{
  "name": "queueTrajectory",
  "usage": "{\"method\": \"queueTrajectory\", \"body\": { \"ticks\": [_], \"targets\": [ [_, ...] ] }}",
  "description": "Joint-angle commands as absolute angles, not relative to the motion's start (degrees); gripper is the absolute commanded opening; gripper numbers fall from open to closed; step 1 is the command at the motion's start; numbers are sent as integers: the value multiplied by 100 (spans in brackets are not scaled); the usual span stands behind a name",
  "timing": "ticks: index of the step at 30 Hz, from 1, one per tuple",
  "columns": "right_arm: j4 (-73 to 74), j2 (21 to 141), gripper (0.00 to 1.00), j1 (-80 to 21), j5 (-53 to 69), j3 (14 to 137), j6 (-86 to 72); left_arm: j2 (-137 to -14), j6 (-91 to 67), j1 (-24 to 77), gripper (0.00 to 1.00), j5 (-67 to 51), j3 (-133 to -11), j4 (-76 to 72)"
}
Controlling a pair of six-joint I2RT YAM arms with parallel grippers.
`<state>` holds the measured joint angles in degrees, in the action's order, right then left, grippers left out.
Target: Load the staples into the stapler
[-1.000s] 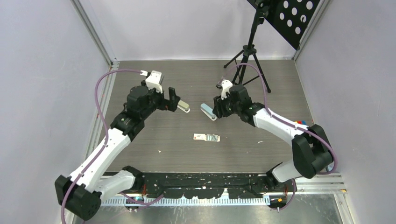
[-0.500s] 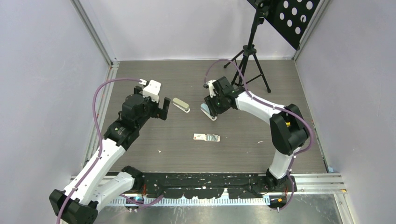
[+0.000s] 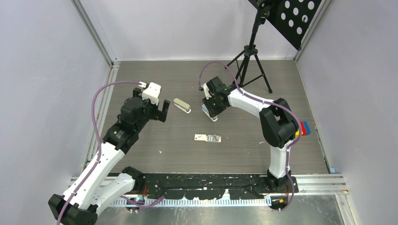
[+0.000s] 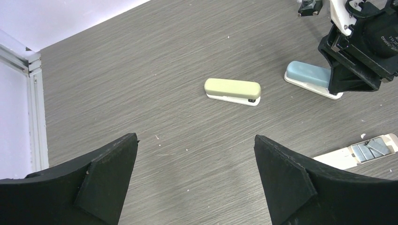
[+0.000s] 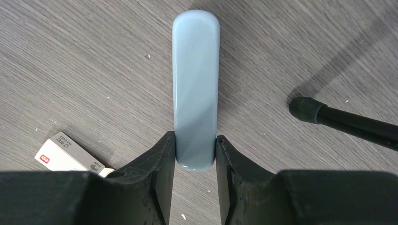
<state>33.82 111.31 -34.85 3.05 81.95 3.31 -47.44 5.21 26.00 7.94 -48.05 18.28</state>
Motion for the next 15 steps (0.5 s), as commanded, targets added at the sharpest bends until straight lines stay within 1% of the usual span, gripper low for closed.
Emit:
{"method": "queueTrajectory", "body": {
  "ticks": [1,7,15],
  "targets": [
    [3503,11248,15,-3524,288,8383,468,-4667,616,2575,97,810,-4790,1656],
    [3454,11269,11,-3527,257,8288,511,-4689,623,2575,97,813,-4781,1644],
    [3474,10971,11,-3533,258,8523,517,-4680,622,2575,97,817,-4772,1634]
  ]
}}
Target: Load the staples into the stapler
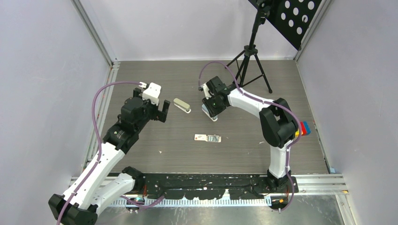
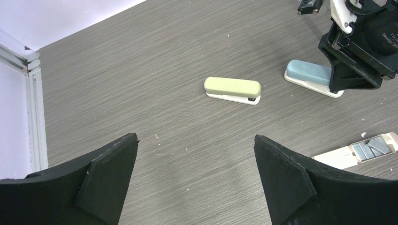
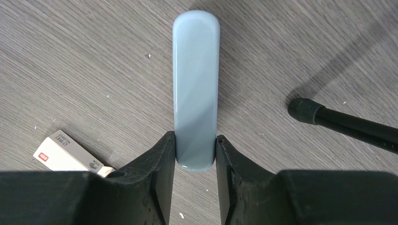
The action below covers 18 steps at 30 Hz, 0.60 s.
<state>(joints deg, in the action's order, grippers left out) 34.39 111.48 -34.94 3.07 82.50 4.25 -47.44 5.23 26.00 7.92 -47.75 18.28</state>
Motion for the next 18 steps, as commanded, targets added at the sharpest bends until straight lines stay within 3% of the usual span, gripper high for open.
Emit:
{"method": "queueTrajectory", "body": {
  "ticks": [1,18],
  "targets": [
    [3465,10969,11,-3533,239,8596,527,-4680,619,2575,97,817,-4767,1635],
    [3121,12174,13,-3597,345,9949,475,-4657,695,2575,96,906,-4729,1602]
  ]
}}
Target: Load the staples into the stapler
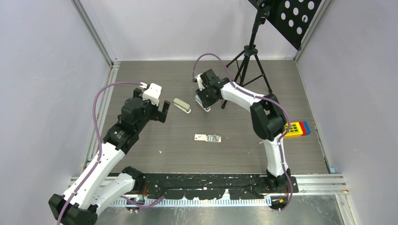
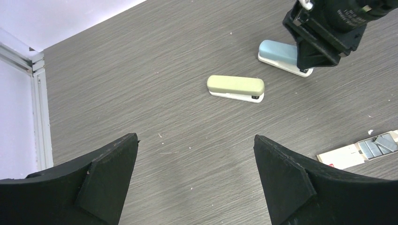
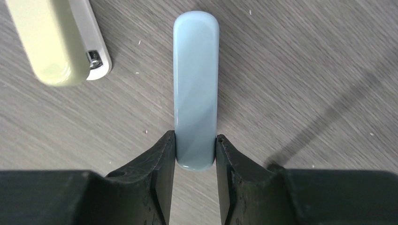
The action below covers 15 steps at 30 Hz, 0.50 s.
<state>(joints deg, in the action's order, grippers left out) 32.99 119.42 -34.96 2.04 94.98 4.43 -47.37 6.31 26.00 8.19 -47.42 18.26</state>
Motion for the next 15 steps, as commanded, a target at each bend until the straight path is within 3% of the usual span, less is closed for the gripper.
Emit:
{"method": "queueTrajectory", "body": {
  "ticks": [1,4,9,15],
  "targets": [
    [3097,12226,14,-3621,345,9999,470,-4658,687,2575,96,905,-4729,1600],
    [3132,12376,21,-3677,354,10144,404,-4667,689,2562,96,888,-4729,1582],
    [3202,12196,49,-3699,129,10061,242,-4635,670,2544,96,879,-4722,1580],
    [2958,10946,59,-3674,-580,9346,278,-4556,634,2540,96,883,-4702,1564]
  ]
}}
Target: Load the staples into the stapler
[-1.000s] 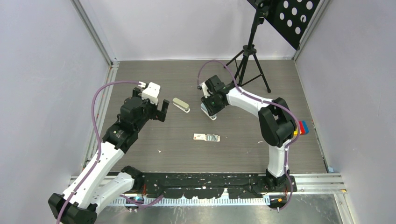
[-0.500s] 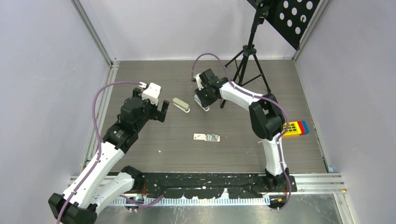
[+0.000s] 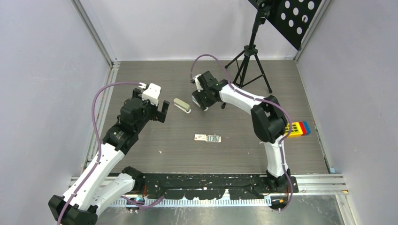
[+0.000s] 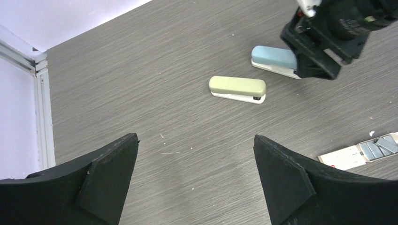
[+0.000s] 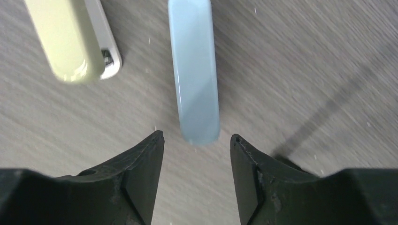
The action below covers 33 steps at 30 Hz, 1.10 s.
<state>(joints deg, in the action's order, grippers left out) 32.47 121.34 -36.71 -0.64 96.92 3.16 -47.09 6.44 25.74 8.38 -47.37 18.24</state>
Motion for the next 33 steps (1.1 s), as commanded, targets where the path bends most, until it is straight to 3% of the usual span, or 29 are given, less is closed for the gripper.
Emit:
{"method": "queueTrajectory", "body": {
  "ticks": [1,8,10,14,21,33],
  "targets": [
    [2883,10708,60,-3654,-692,9189,236,-4542,625,2540,96,887,-4702,1564],
    [2198,8555,68,-3527,-2006,7645,-231,-4147,480,2540,96,1148,-4694,1635],
    [2116,7871,80,-3513,-2519,7154,-322,-3916,402,2541,96,1251,-4674,1746],
    [2020,6414,89,-3481,-3735,6168,-481,-3322,344,2548,96,1460,-4636,2099],
    [1354,3994,92,-3463,-5687,4538,-576,-1960,523,2541,100,2209,-4339,2489],
    [1227,1980,93,-3463,-5758,3842,-153,-487,273,2545,100,2902,-3292,1849]
  ]
}}
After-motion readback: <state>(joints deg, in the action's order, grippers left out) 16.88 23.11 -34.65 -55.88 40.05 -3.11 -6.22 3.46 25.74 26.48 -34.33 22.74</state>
